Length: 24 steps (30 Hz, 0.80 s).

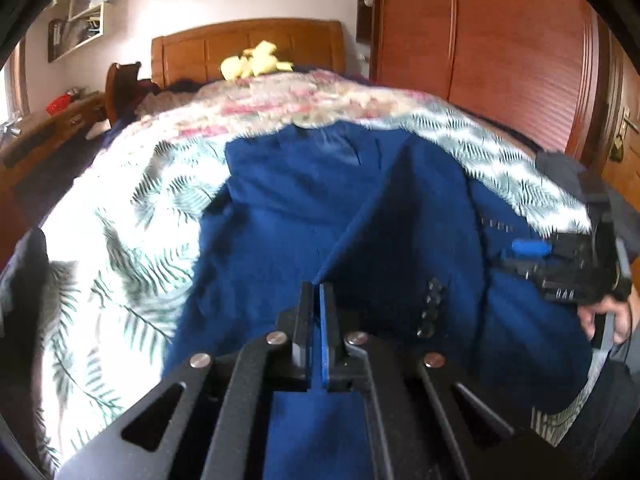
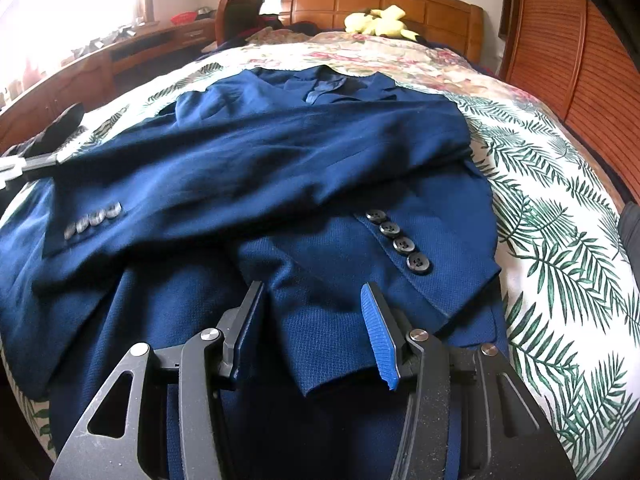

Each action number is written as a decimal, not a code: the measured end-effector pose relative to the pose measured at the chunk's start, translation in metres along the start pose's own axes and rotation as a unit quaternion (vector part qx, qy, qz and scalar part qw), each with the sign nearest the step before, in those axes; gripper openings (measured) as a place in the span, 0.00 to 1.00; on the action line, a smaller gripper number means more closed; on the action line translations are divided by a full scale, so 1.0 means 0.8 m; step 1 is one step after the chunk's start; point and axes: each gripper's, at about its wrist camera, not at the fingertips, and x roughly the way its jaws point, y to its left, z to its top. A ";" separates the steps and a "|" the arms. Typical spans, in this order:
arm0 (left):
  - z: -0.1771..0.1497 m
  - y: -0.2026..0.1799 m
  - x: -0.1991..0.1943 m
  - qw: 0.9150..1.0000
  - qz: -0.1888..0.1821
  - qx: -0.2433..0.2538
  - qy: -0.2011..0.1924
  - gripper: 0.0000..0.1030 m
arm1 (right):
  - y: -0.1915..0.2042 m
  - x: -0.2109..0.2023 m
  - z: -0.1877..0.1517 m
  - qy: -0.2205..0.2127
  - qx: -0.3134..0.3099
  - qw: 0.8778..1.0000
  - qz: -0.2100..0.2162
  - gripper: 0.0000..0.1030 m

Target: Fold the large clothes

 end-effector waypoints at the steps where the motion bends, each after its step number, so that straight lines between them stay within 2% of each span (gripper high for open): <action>1: 0.005 0.004 -0.002 1.000 0.008 -0.002 -0.006 0.00 | 0.001 0.000 0.000 0.000 0.000 1.000 0.000 0.48; 4: 0.017 0.018 0.001 1.000 0.023 -0.014 -0.012 0.00 | 0.000 0.000 -0.001 0.000 0.001 1.000 0.002 0.48; 9: 0.020 0.032 -0.002 0.999 -0.002 -0.043 -0.005 0.01 | -0.003 0.001 -0.001 0.000 0.008 1.000 0.011 0.48; 11: 0.016 0.035 -0.015 0.999 0.007 -0.038 -0.007 0.01 | -0.003 0.001 -0.001 0.000 0.008 1.000 0.012 0.48; 15: -0.009 0.046 -0.041 0.999 0.019 -0.034 0.001 0.05 | -0.003 0.001 -0.001 -0.001 0.009 1.000 0.013 0.48; 24: -0.099 0.075 -0.074 0.995 0.062 -0.037 0.075 0.09 | -0.005 0.002 -0.001 -0.002 0.011 1.000 0.016 0.48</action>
